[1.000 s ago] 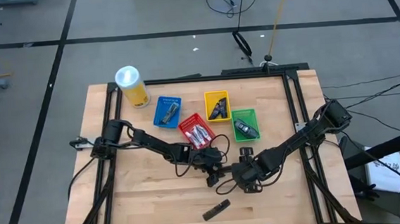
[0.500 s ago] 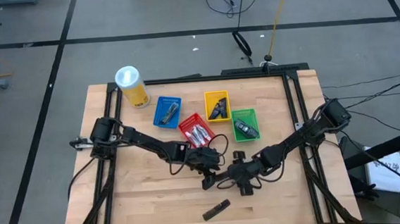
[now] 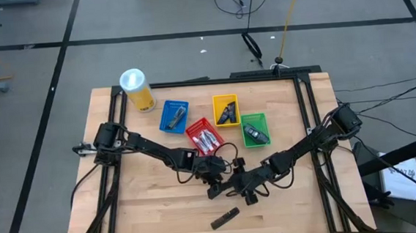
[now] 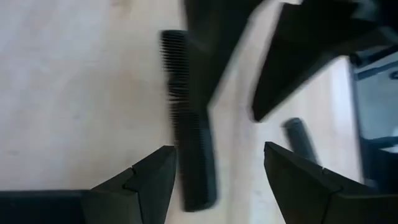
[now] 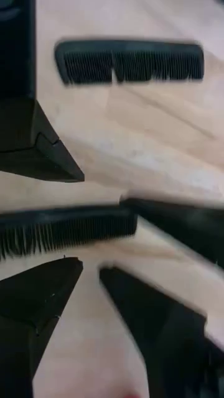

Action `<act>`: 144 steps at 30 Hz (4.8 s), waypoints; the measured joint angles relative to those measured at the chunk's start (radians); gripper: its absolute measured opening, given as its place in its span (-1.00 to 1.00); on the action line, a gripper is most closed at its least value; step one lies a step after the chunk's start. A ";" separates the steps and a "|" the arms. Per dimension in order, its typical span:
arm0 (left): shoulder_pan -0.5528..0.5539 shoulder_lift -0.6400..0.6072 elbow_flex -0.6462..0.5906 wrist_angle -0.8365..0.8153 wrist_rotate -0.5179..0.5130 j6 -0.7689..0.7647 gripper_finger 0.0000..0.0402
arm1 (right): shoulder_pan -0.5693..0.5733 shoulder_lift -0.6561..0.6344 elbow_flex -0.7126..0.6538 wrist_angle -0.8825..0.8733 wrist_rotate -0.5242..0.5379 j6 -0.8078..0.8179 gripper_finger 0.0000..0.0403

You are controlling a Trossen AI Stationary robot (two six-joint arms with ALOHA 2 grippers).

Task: Pick & Place Travel size toiletries
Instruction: Put the black comb into the blue bin

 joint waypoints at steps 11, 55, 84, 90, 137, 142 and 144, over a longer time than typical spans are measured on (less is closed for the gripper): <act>-0.015 0.000 0.000 -0.007 -0.057 -0.012 0.21 | 0.001 0.000 0.000 -0.035 0.057 0.003 0.31; -0.010 0.063 0.002 0.029 -0.022 0.036 0.21 | 0.159 -0.201 0.312 -0.621 0.399 -0.099 0.27; 0.005 0.063 0.001 0.008 -0.014 0.070 0.21 | 0.127 0.211 0.279 -0.566 0.402 0.242 0.30; 0.006 0.065 0.000 0.045 0.052 0.063 0.21 | 0.075 0.214 0.217 -0.511 0.345 0.215 0.30; -0.020 -0.029 0.026 -0.122 0.011 0.020 0.21 | 0.024 0.218 0.208 -0.473 0.321 0.155 0.30; -0.006 -0.030 0.028 -0.224 -0.113 0.048 0.21 | 0.014 0.218 0.208 -0.472 0.313 0.135 0.30; 0.007 -0.016 0.029 -0.233 -0.120 0.039 0.21 | 0.010 0.218 0.208 -0.472 0.302 0.133 0.30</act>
